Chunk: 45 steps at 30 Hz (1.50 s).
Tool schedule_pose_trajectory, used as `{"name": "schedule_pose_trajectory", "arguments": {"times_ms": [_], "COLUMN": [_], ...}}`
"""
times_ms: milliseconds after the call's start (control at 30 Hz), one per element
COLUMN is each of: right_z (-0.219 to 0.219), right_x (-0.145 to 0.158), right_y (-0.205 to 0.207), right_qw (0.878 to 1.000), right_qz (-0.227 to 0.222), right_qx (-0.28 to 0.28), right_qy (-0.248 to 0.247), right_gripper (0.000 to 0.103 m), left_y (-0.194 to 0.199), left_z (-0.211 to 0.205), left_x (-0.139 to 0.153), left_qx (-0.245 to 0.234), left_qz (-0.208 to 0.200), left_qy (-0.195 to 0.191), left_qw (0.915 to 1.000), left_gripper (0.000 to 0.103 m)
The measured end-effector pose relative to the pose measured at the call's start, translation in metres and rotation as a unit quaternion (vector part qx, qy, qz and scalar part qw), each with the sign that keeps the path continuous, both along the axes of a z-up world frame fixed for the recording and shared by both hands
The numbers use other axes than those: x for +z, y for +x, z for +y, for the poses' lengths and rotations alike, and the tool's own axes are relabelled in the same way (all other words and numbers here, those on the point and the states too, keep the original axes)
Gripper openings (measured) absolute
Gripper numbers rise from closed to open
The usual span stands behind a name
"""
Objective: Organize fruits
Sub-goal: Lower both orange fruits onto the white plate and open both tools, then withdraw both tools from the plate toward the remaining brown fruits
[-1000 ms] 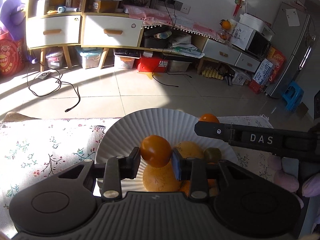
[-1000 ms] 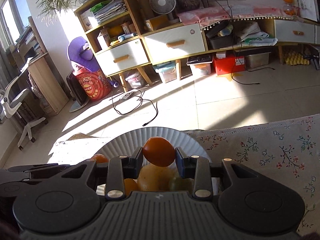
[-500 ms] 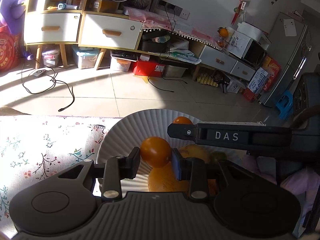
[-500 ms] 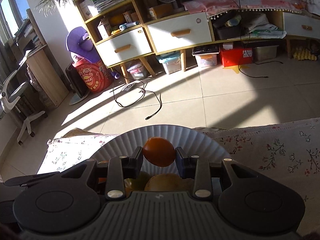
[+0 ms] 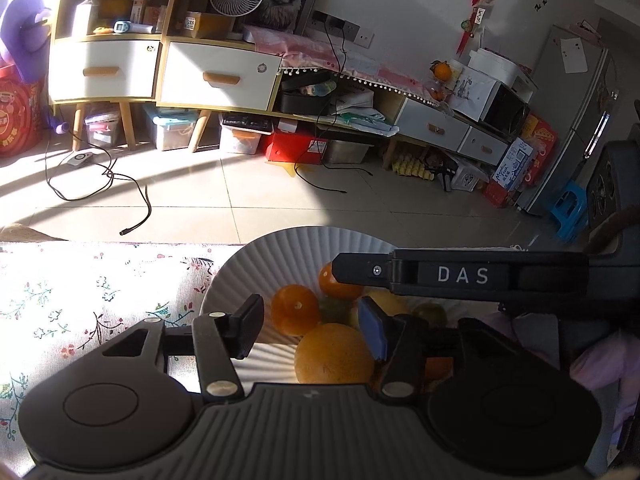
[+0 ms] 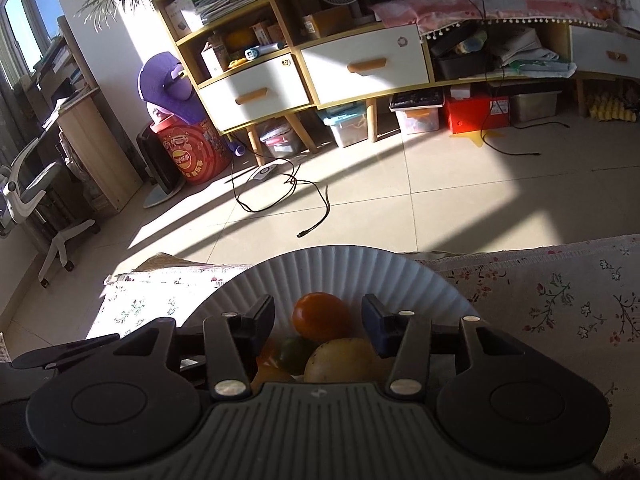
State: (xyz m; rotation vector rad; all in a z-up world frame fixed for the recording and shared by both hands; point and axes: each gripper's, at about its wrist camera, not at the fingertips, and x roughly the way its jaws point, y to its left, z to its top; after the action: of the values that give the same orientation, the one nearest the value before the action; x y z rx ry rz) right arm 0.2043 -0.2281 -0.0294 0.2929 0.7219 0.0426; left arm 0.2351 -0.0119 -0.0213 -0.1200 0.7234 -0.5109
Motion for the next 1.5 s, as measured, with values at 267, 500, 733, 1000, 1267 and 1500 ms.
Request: {"name": "schedule_pose_trajectory", "arguments": {"times_ms": [267,500,733,1000,1267,1500], "right_z": [-0.003,-0.004,-0.004,-0.003,0.004,0.011], "right_x": [0.014,0.023,0.03,0.034,0.03,0.026], "right_y": [-0.021,-0.048,-0.078,-0.107,-0.134,-0.153], "right_qw": [1.0,1.0,1.0,0.999,0.997,0.995], "right_qz": [-0.008,-0.005,-0.003,-0.002,0.002,0.005], "right_qx": [-0.007,-0.013,-0.007,-0.009,0.001,0.019], "right_qy": [-0.01,-0.011,-0.025,-0.044,-0.073,-0.102], "right_gripper": [0.067,0.079,0.088,0.096,0.099,0.101], "left_y": [-0.02,-0.044,-0.071,-0.095,-0.121,-0.142], "left_z": [0.003,0.01,0.013,0.013,0.011,0.009], "left_x": [0.012,0.023,0.028,0.027,0.023,0.016], "left_qx": [0.005,0.011,0.007,0.01,0.009,-0.004], "left_qz": [-0.007,-0.006,-0.009,0.0,-0.005,-0.013], "left_qy": [0.013,0.025,0.042,0.063,0.089,0.112], "left_qw": [0.9999,0.9996,0.999,0.998,0.996,0.9936], "left_gripper": [0.065,0.081,0.093,0.093,0.093,0.093]}}
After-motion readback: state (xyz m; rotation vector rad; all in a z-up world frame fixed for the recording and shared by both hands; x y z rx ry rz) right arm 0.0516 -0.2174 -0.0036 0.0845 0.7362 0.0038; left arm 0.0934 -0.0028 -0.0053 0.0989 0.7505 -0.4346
